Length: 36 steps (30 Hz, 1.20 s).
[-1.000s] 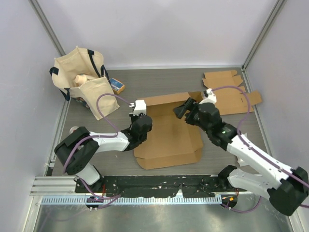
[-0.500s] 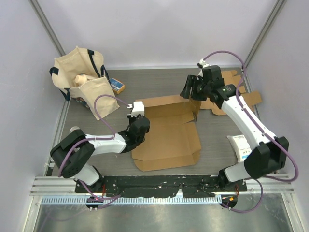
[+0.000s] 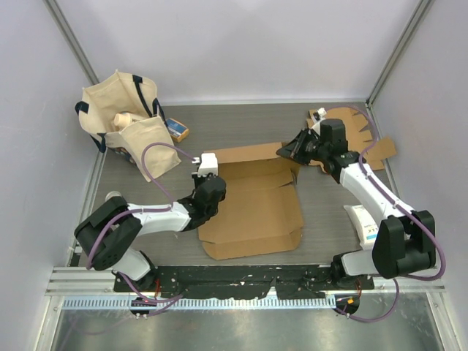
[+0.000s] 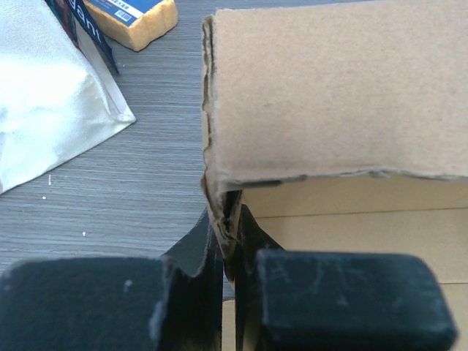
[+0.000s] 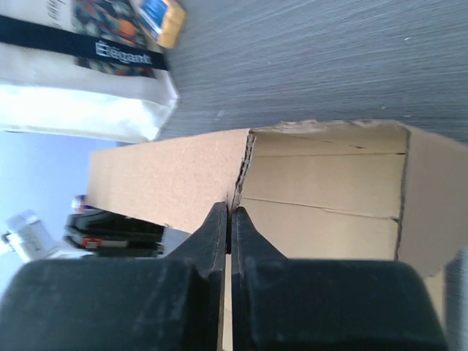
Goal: Fold the paper box
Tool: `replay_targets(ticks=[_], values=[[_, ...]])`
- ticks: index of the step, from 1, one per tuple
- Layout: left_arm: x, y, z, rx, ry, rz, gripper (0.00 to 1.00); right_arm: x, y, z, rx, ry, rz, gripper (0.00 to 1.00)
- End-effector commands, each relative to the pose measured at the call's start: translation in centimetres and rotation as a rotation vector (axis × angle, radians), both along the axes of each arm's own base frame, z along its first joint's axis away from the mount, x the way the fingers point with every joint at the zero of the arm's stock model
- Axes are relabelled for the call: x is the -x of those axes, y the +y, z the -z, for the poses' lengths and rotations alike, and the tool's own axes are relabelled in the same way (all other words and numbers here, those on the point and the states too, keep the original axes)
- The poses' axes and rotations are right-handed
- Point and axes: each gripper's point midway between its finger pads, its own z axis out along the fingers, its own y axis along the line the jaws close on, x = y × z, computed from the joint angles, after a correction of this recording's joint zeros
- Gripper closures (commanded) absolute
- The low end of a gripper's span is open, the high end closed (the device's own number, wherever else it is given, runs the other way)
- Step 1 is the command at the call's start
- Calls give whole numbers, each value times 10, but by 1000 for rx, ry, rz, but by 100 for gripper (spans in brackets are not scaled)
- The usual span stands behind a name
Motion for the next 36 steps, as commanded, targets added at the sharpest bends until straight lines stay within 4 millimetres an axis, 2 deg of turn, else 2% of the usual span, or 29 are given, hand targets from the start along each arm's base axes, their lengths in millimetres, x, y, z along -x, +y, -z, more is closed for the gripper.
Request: replay_targets(ticks=[1,3,5,6,7,8,9,10,13,14,15,16,17,18,19,20,23,26,27,31,36], values=[[-2,-3,-15,38,-34,-6,100,-8,5,-49,-359,-182,7,98],[-1,-1,-13,39,-29,-11,100,-7,3,-59,-454,-212,2,98],[1,-1,-12,48,-25,-13,100,-7,-5,-54,-463,-219,2,98],[1,1,-11,50,-23,-19,100,-6,-8,-46,-434,-194,19,89],[2,1,-11,55,-24,-24,100,-9,-12,-48,-390,-198,29,70],[2,3,-10,60,-22,-31,100,-9,-17,-41,-305,-194,30,56],[2,3,-11,62,-23,-36,100,3,-26,-19,-155,-148,20,48],[3,4,-10,62,-22,-40,100,1,-40,-14,-49,-156,73,46],[3,5,-11,66,-19,-46,100,21,-68,-3,145,-165,138,40],[3,5,-11,67,-17,-47,100,26,-69,-1,176,-168,141,39],[3,5,-11,71,-17,-47,100,38,-56,-2,197,-181,101,39],[3,4,-12,79,-18,-47,100,43,-51,6,226,-181,92,39],[4,2,-11,84,-16,-37,100,43,-53,10,274,-190,131,41],[3,2,-11,88,-15,-39,100,49,-36,12,292,-211,100,44],[3,1,-10,85,-11,-36,100,49,-35,21,313,-198,119,50],[3,0,-10,84,-8,-35,100,45,-43,28,366,-194,183,72],[3,1,-9,81,-2,-37,100,36,-48,47,413,-175,255,98],[5,4,-8,77,-2,-41,100,24,-59,54,449,-180,340,98],[5,5,-8,76,-3,-43,100,19,-61,49,443,-211,369,98],[6,5,-9,80,-4,-42,100,10,-64,61,446,-225,418,98],[5,2,-9,88,-5,-36,100,-6,-61,93,479,-206,436,98]])
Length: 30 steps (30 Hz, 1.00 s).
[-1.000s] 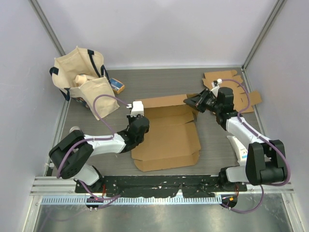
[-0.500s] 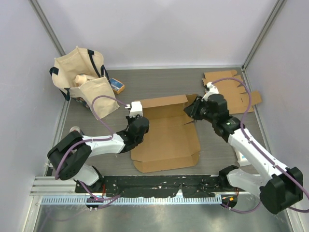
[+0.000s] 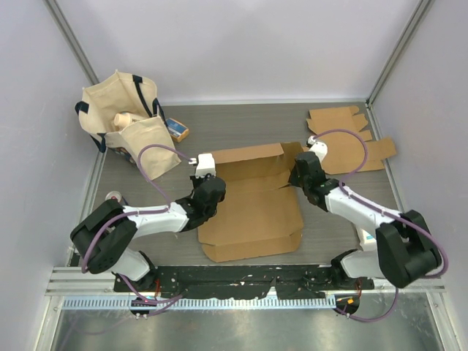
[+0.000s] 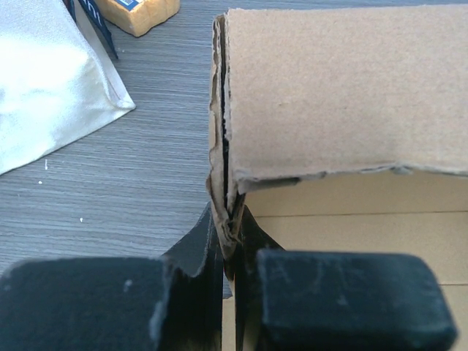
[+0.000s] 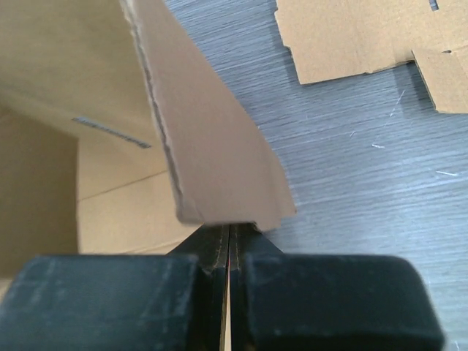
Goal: Fold the paper box
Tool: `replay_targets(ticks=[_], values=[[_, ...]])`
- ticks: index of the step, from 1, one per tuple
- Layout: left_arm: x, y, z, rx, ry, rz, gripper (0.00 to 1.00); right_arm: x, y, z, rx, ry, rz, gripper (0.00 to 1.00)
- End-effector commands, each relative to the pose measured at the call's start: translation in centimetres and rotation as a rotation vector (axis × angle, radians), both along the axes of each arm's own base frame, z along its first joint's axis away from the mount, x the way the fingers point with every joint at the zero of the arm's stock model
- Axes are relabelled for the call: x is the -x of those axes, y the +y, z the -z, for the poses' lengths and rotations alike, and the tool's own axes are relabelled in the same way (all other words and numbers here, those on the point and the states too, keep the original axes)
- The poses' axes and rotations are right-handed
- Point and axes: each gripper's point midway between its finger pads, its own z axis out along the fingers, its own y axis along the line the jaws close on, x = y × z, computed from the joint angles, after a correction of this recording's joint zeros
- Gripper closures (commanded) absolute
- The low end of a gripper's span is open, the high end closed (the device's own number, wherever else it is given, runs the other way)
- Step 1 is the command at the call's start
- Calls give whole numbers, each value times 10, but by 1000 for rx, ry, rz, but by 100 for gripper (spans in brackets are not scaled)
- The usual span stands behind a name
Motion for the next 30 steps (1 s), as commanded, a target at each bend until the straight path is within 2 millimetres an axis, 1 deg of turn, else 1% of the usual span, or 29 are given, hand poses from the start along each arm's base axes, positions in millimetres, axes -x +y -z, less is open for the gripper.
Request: replay_targets(ticks=[1,3,4,6,7,9,10,11,17,18,19,20,21,23,24,25,26,27,28,30], values=[[-2,0,-10,38,-28,-19,100,-29,-7,-3,21,-102,112,98],[-1,0,-8,32,-24,-17,100,-32,-11,4,46,-103,136,98],[-1,0,-8,30,-25,-18,100,-31,-16,10,64,-103,158,98],[-2,0,-8,31,-26,-19,100,-32,-18,16,78,-100,172,98],[-2,1,-8,27,-26,-20,100,-31,-19,24,90,-87,174,98],[-1,1,-8,26,-27,-21,100,-33,-21,26,98,-95,179,98],[-1,1,-8,26,-28,-21,100,-33,-20,33,98,-83,179,98],[-1,2,-9,23,-28,-23,100,-33,-21,34,102,-80,185,98],[-2,0,-9,28,-28,-18,100,-34,-13,53,72,-60,159,98],[-2,0,-10,28,-28,-18,100,-35,-9,51,55,-67,142,98],[-2,0,-10,28,-26,-17,100,-32,-5,52,40,-71,119,98],[-2,-1,-10,25,-25,-15,100,-32,-1,48,12,-86,101,98],[-2,0,-10,24,-24,-15,100,-35,6,39,-20,-116,80,98],[-1,0,-9,23,-23,-16,100,-31,18,35,-65,-110,32,98],[-2,-1,-11,25,-25,-16,100,-29,23,29,-95,-118,16,98],[-2,0,-11,24,-24,-18,100,-26,28,30,-122,-108,-10,98],[-2,0,-11,25,-24,-18,100,-23,31,32,-139,-97,-20,98],[-2,-1,-12,30,-25,-18,100,-21,34,27,-163,-102,-28,98],[-2,-1,-11,28,-22,-16,100,-16,36,27,-185,-101,-37,98],[-1,-2,-10,32,-20,-14,100,-13,44,17,-249,-133,-66,98]])
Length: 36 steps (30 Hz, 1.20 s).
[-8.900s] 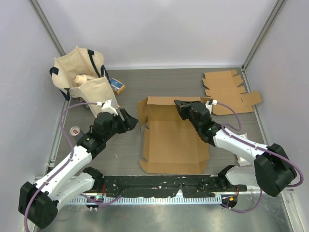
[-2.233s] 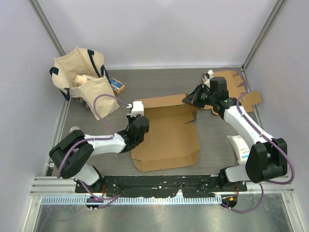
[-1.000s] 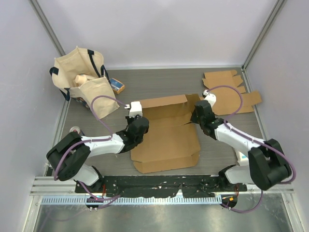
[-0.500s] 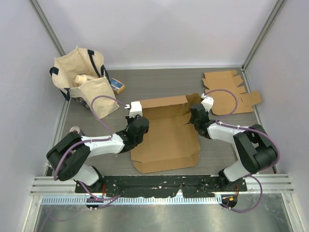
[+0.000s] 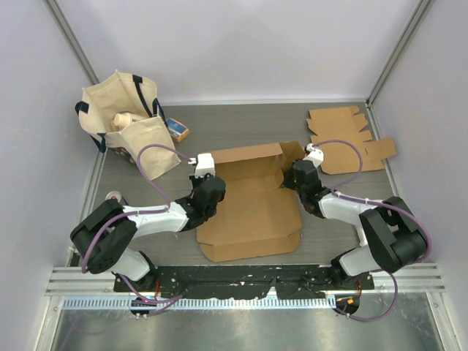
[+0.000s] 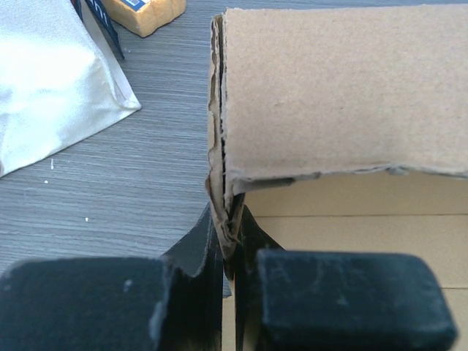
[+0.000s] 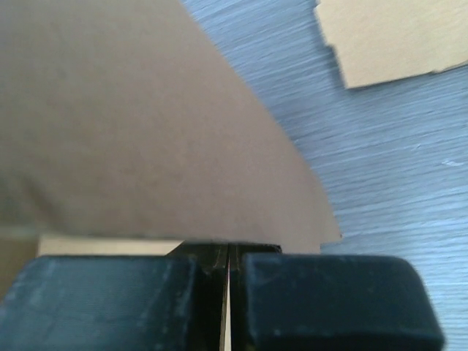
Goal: Fold the paper box
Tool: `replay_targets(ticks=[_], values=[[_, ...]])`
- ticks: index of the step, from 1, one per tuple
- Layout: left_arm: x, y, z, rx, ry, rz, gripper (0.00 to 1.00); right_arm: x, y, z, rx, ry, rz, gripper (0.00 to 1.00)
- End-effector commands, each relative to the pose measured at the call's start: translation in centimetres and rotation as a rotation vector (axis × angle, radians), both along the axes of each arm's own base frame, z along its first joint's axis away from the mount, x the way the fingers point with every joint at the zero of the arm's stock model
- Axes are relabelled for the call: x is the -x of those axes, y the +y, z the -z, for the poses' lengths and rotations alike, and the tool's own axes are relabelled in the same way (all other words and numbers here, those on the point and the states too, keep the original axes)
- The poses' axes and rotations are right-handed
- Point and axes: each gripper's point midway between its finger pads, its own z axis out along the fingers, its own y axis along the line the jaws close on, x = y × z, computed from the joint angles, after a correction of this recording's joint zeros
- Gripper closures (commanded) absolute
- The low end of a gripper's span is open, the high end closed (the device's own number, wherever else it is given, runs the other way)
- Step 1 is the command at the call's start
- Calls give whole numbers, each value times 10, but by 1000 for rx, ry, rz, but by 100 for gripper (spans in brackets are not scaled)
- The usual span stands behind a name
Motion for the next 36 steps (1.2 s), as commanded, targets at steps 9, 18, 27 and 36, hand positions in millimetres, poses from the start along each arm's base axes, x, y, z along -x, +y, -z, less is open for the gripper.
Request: replay_targets(ticks=[9,18,27,36], values=[[-2,-7,-10,43,-14,1,100,17,47,18,-183,57,-180,98],[-1,-5,-7,41,-10,-3,100,27,33,42,-101,132,-149,98],[-1,-2,-3,32,-10,-17,100,62,15,-2,-82,160,-153,87],[-2,-4,-3,34,-8,-10,100,86,-26,40,-137,191,70,93]])
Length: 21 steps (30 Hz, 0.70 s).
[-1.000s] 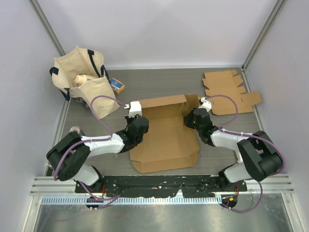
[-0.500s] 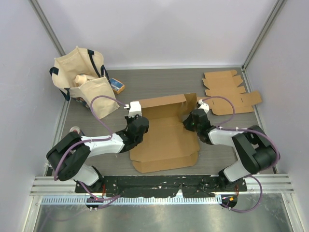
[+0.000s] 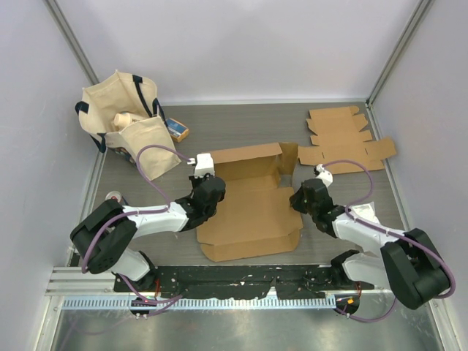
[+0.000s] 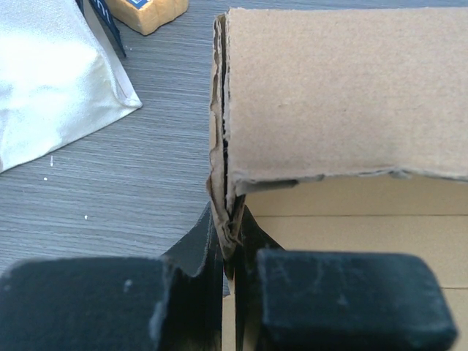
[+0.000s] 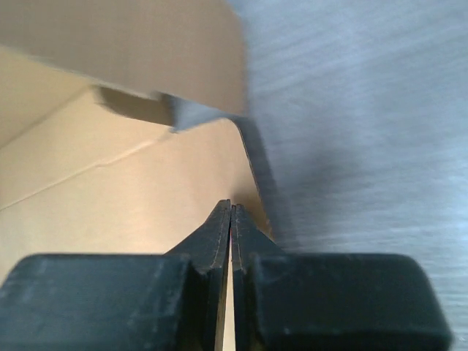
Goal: Fold the paper box
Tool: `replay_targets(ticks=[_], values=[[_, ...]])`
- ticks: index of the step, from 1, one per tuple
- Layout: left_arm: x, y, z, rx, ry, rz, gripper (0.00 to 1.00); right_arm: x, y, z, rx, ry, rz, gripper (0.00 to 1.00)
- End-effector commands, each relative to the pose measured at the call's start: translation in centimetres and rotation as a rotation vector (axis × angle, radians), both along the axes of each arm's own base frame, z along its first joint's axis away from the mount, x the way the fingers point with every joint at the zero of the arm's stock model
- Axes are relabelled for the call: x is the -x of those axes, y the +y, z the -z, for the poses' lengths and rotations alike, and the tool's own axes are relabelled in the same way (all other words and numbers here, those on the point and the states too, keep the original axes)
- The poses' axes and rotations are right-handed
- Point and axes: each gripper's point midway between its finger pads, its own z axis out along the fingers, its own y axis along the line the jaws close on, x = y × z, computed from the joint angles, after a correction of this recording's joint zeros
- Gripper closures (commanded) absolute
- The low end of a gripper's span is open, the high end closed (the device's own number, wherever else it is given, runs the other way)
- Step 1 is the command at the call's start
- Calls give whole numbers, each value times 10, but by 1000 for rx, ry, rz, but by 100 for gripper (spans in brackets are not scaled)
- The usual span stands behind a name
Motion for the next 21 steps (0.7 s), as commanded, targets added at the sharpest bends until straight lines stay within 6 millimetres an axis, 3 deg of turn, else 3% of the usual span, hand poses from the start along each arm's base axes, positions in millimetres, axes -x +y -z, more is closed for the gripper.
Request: replay_targets(ticks=[1,4,8,11,12,13,17,21], values=[[-2,-4,-3,20,-8,-3,100,5,-27,28,10,69,168,93],[-1,-3,-2,21,-5,-2,100,8,-37,42,44,122,224,94],[0,-2,-3,22,-6,-2,100,3,-40,31,77,90,209,91],[0,-2,-3,25,-8,-2,100,-2,-36,14,101,34,140,82],[0,-3,-3,23,-8,-2,100,-3,-32,7,89,14,124,75],[0,-3,-3,22,-7,-2,100,-8,-23,-10,57,-48,76,72],[0,-3,-2,21,-7,-1,100,-22,-7,-63,3,-216,-9,42],[0,-2,-2,24,-11,-3,100,-39,-20,-77,124,-256,22,32]])
